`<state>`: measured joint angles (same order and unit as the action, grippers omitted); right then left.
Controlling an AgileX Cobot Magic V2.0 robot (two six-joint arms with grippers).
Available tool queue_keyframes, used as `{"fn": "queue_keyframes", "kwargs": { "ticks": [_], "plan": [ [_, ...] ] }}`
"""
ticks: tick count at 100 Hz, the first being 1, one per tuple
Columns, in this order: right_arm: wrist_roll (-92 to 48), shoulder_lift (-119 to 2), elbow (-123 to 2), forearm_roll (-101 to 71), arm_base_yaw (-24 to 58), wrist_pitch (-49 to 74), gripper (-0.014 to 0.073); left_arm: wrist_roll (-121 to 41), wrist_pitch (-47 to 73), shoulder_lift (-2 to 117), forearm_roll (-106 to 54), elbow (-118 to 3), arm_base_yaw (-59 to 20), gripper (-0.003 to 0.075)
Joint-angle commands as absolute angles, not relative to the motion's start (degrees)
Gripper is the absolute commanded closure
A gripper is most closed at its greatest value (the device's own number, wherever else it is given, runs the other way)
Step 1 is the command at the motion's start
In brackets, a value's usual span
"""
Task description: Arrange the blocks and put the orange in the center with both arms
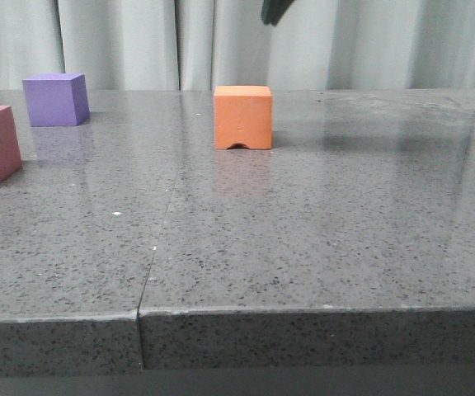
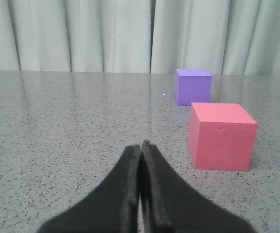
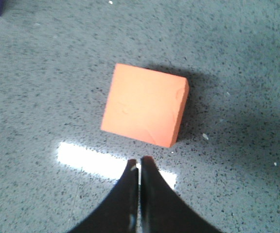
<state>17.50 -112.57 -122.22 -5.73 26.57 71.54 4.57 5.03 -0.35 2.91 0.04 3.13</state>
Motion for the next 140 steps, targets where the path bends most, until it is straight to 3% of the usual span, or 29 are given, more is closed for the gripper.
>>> {"fn": "queue_keyframes", "kwargs": {
  "ticks": [1, 42, 124, 140],
  "plan": [
    [15.83, -107.1, -123.36, -6.25, 26.65, 76.43, 0.0661, 4.68, 0.0, -1.89, 2.46, 2.32, 3.0, 0.0741],
    [12.39, -94.71, -110.35, -6.25, 26.65, 71.72, 0.0663, 4.68, 0.0, -1.89, 2.46, 2.32, 3.0, 0.0741],
    [10.37, -52.93, -50.64, -6.13, 26.7, 30.25, 0.0663, 4.68, -0.9, -1.89, 2.2, 2.32, 3.0, 0.0741],
    [10.37, -44.07, -41.79, -5.64, 26.7, 26.43, 0.0663, 4.68, -8.0, -1.89, 2.1, 1.54, 3.0, 0.0741]
  ]
}}
